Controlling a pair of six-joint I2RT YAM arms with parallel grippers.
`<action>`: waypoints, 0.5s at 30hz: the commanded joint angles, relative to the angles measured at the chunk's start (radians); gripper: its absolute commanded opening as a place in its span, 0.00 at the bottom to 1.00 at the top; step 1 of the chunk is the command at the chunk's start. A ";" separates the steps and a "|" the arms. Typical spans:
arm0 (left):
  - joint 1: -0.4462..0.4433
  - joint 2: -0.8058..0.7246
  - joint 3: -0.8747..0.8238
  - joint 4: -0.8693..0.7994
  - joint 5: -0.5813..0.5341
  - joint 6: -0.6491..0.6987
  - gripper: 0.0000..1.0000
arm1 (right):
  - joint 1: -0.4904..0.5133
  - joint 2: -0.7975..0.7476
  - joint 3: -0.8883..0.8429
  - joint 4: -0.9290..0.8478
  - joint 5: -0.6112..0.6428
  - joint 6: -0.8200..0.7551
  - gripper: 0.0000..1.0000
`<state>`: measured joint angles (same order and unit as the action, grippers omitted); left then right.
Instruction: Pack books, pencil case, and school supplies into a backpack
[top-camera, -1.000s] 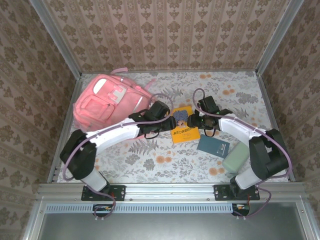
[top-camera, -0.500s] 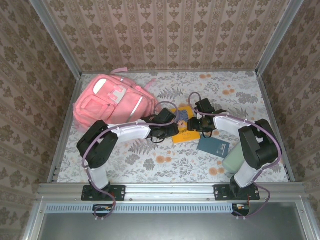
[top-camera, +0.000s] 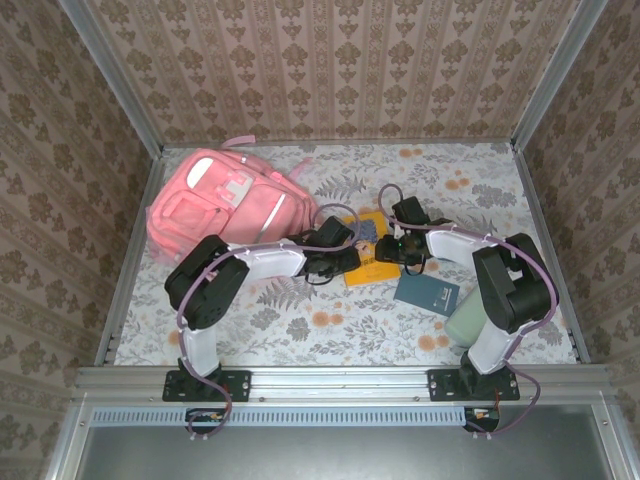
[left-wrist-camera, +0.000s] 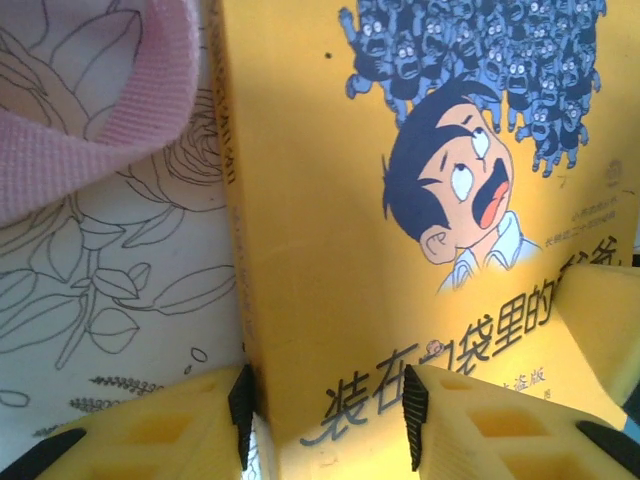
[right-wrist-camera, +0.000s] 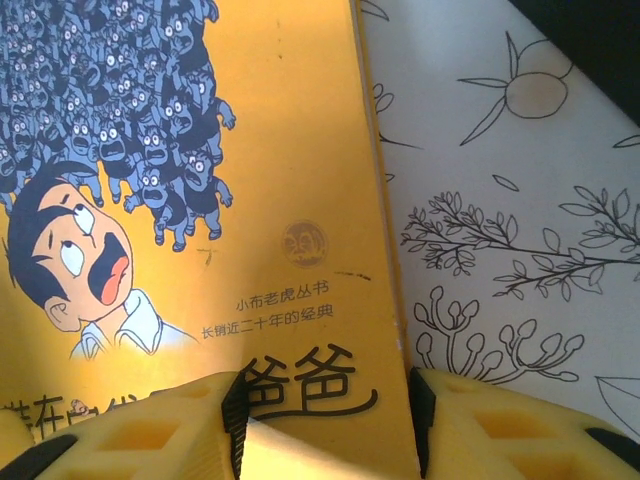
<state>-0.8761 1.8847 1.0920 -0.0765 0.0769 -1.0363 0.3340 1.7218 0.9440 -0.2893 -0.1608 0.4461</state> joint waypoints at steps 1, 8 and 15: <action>0.000 0.005 -0.017 0.218 0.120 0.024 0.43 | 0.013 0.029 -0.001 0.020 -0.102 0.028 0.47; 0.008 -0.039 -0.070 0.462 0.213 -0.003 0.39 | 0.013 -0.016 0.008 0.015 -0.148 0.050 0.47; 0.021 -0.056 -0.130 0.699 0.267 -0.056 0.39 | 0.011 -0.042 0.017 0.014 -0.168 0.072 0.47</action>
<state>-0.8276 1.8648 0.9394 0.2802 0.1886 -1.0592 0.3061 1.7103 0.9440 -0.2966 -0.1658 0.4835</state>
